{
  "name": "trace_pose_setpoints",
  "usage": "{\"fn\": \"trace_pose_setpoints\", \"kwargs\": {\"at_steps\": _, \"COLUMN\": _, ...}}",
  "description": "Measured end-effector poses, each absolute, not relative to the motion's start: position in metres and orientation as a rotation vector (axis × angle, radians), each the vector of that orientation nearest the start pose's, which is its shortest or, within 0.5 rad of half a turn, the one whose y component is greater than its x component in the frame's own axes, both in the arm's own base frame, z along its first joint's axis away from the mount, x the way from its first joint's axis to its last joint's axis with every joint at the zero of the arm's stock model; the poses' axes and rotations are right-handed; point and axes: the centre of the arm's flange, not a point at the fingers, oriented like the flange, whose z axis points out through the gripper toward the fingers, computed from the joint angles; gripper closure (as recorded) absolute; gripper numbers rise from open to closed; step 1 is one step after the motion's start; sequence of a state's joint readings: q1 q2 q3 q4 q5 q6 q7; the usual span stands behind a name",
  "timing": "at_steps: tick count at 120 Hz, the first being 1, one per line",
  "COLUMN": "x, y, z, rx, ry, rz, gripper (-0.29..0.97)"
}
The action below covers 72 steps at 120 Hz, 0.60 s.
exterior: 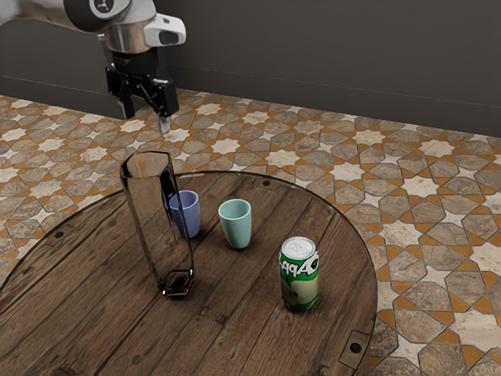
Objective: Place the left cup onto the right cup
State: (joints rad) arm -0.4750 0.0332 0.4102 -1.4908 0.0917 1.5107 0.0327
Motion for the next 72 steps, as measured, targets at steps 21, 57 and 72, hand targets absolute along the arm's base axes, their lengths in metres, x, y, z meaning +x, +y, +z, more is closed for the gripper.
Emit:
{"fn": "trace_pose_setpoints", "kwargs": {"at_steps": 21, "x": 0.578, "y": -0.01, "z": 0.64, "rx": -3.014, "ry": 0.055, "rz": 0.003, "gripper": 0.0}}
{"fn": "trace_pose_setpoints", "kwargs": {"at_steps": 57, "x": 0.669, "y": -0.018, "z": 0.593, "rx": -3.0, "ry": 0.017, "rz": 0.076, "gripper": 0.0}}
{"fn": "trace_pose_setpoints", "kwargs": {"at_steps": 72, "x": 0.672, "y": -0.008, "z": 0.545, "rx": -2.995, "ry": -0.003, "rz": 0.212, "gripper": 0.0}}
